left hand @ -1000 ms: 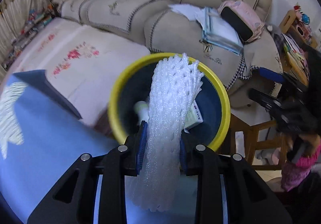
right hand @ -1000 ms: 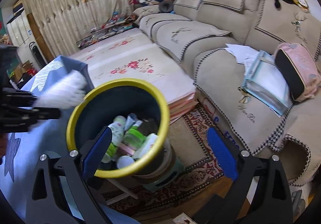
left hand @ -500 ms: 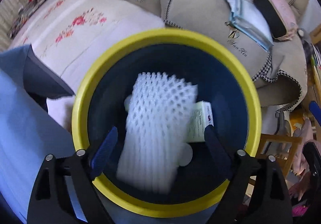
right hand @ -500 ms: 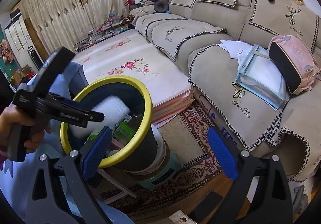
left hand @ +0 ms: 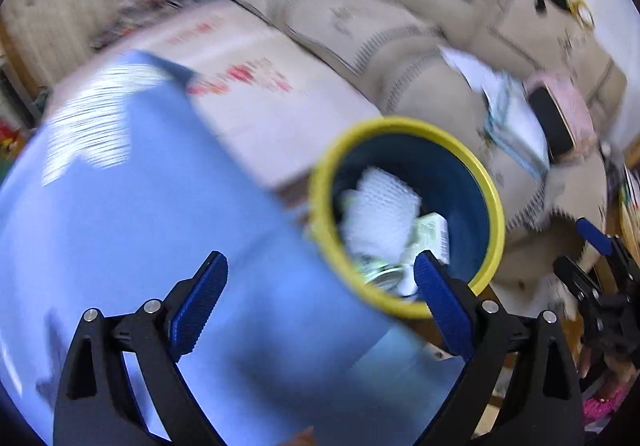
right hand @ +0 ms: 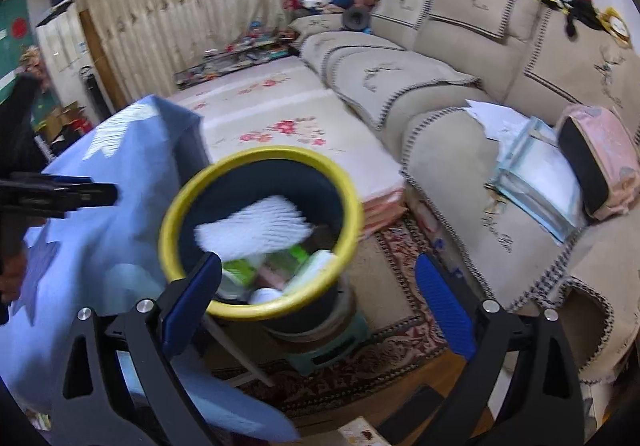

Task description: Collect trash

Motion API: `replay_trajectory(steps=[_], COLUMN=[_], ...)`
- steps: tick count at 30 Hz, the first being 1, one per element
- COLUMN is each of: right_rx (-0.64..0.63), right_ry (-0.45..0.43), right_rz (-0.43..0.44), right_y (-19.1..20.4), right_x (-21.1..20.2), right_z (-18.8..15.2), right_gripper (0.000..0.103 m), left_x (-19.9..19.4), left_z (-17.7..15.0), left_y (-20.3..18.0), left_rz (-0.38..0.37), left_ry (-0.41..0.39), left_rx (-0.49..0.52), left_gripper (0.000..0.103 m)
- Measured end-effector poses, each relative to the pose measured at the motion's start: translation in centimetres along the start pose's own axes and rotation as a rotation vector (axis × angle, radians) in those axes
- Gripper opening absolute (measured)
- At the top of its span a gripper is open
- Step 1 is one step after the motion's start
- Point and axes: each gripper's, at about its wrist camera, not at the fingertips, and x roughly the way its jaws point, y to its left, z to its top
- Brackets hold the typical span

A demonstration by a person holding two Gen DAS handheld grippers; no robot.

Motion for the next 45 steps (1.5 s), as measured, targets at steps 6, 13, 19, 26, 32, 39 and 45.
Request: replay_trajectory(steps=[6,13,19,26,32,39,45], right_rx=[-0.086,-0.216,-0.256,-0.292,-0.299,-0.298,-0.292], right_ry=[-0.044,-0.108,-0.163,-0.238,-0.245,-0.230,-0.219], right_rz=[0.140,0.264,0.277,0.233,0.238,0.244,0.244], right_y=[6.0,13.4,15.7,16.6,17.0,17.2,17.0], right_x=[-0.7,-3.3,-6.4,-10.1,-10.9,-10.5,-9.8], right_z=[0.8,1.5,1.1,-0.3,-0.9,-1.1,-0.8], right_gripper=[0.093,0.094,0.094,0.096,0.096,0.096,0.096], left_x=[-11.2,-21.2,-26.8,-29.1,-29.3,-29.3,-28.9], left_z=[-8.2,-18.6,-23.9,-26.9,-28.9,-28.7,-28.3], left_y=[7.2,14.2,14.2,12.1,11.8,11.5,11.5], left_rz=[0.178,0.403,0.558,0.572,0.577,0.587,0.580], left_ry=[-0.256,-0.406,-0.487,-0.554,-0.548,-0.555,-0.547], left_rx=[-0.177,-0.461,-0.470,-0.487,-0.515,-0.506,-0.500], left_gripper=[0.098,0.098,0.098,0.098,0.098,0.098,0.098])
